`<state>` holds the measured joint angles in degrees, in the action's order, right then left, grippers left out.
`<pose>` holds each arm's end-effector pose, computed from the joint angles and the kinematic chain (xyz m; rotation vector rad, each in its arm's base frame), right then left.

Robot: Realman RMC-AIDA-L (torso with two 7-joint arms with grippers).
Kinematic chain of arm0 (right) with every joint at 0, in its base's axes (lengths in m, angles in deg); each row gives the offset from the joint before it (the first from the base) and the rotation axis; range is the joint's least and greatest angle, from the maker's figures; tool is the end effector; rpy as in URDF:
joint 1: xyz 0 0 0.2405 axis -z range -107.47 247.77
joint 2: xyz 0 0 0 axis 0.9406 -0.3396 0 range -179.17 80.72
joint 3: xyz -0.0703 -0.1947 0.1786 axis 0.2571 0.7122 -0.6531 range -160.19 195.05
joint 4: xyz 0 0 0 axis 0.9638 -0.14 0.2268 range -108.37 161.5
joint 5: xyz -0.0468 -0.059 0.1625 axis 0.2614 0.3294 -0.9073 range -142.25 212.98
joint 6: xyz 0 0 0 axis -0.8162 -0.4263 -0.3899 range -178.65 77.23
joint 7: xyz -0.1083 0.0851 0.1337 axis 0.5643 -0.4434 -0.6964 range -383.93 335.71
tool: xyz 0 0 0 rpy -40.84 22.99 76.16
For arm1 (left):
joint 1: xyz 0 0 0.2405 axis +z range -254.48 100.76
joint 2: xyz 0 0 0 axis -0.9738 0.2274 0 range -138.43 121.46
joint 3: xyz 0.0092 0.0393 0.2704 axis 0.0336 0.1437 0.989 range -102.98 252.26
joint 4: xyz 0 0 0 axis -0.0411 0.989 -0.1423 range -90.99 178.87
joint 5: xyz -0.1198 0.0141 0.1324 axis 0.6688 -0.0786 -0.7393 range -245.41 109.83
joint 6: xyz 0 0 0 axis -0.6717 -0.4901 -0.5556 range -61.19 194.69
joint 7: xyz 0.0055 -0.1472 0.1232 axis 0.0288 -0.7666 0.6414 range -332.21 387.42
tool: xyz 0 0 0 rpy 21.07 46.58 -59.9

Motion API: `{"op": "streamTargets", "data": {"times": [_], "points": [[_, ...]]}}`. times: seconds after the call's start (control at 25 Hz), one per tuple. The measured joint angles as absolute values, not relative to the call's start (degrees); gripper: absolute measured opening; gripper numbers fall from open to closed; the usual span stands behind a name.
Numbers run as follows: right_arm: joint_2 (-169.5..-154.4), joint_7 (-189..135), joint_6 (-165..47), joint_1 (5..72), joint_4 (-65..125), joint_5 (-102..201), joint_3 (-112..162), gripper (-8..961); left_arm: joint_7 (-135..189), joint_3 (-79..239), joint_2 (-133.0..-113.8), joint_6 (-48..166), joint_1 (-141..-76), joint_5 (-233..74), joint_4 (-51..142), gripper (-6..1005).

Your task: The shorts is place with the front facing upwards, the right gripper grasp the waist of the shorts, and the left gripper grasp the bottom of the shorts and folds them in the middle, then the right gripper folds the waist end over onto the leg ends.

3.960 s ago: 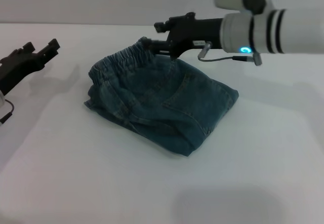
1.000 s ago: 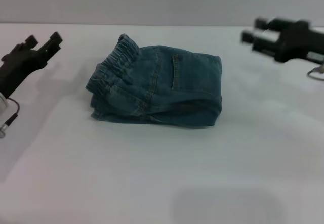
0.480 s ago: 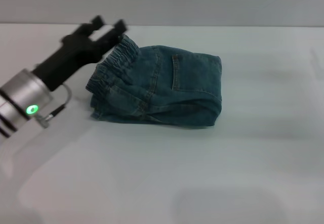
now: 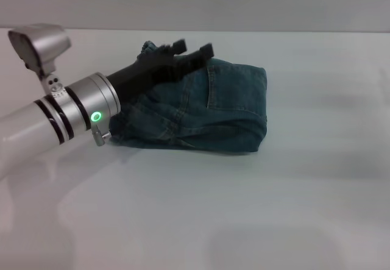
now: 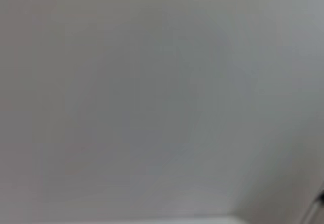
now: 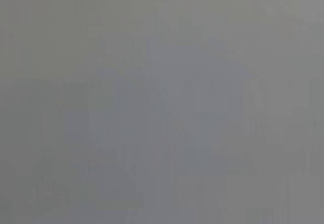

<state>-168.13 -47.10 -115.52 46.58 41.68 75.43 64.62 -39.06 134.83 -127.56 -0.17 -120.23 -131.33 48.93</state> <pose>0.3283 0.3833 0.0484 -1.5674 0.4717 0.6965 -0.1857 0.4035 -0.0885 -2.2934 -0.9479 -1.0752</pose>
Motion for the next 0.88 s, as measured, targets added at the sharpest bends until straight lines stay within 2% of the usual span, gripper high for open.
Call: {"op": "streamTargets", "data": {"times": [0.52,0.88], "points": [[-168.13,-47.79,-116.98,47.49,40.51,75.35,64.62,490,-38.6,134.92,-127.57,16.96,-119.56,-130.95,48.55,799],[-168.13,-48.15,-117.57,46.88,40.44,75.35,65.04,490,-37.23,134.26,-127.55,13.96,-117.28,-130.58,49.6,799]]}}
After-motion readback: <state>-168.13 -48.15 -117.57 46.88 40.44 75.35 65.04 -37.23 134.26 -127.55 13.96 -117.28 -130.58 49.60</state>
